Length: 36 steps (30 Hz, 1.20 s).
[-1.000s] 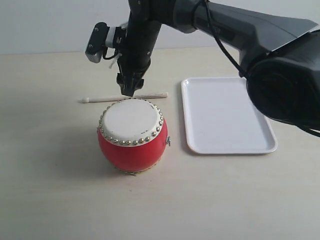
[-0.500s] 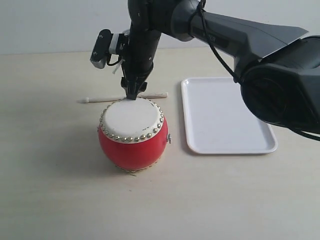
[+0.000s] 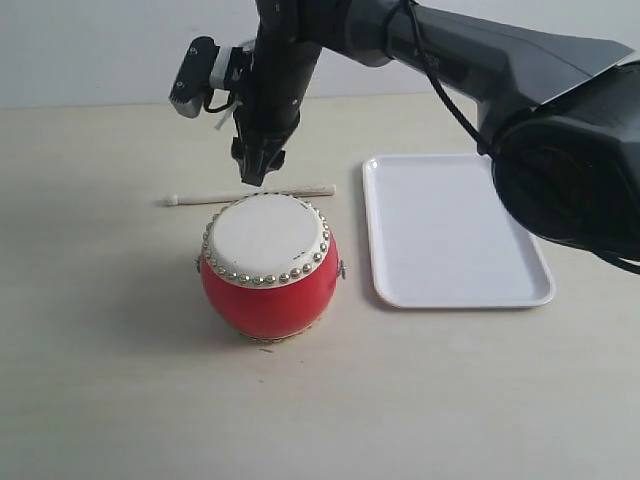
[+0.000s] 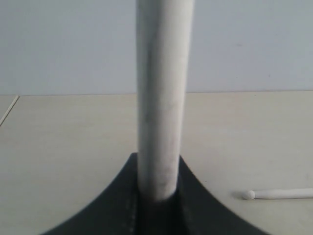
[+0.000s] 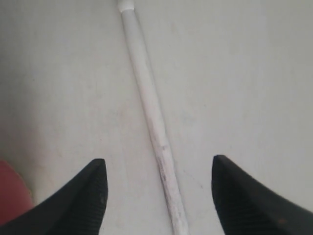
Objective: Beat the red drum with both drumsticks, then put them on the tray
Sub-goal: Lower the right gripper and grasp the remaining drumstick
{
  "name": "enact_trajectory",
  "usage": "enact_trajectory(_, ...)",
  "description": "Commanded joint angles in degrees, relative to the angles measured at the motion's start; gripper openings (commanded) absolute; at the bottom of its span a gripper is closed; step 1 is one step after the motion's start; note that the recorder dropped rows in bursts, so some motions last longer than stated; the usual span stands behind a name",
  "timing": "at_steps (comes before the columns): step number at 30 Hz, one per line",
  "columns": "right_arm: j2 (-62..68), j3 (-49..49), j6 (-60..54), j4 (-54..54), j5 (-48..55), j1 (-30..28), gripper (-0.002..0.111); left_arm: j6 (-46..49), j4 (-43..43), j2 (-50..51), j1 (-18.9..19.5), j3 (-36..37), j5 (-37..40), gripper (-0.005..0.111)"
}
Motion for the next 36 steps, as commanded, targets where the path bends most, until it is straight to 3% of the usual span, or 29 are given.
enact_trajectory(1,-0.01,0.04,0.14,0.37,-1.99,-0.13,0.061,0.06,-0.17,-0.35,0.09,-0.01,0.31,0.000)
enact_trajectory(5,1.20,0.04,1.63,1.74,-8.22,-0.13,0.061,0.06,-0.17,-0.35,0.09,0.10,0.31,0.000)
enact_trajectory(16,3.83,0.04,5.53,0.58,-9.82,-0.13,0.061,0.06,-0.17,-0.35,0.09,0.10,0.31,0.000)
enact_trajectory(23,3.83,0.04,11.31,-6.32,-8.86,-0.13,0.059,0.06,-0.17,-0.35,0.09,0.10,0.31,0.000)
enact_trajectory(31,3.83,0.04,6.49,-5.47,-1.72,-0.13,0.058,0.06,-0.17,-0.35,0.09,0.10,0.31,0.000)
enact_trajectory(36,3.83,0.04,5.91,-5.35,-2.55,-0.13,0.058,0.06,-0.17,-0.35,0.09,0.10,0.31,0.000)
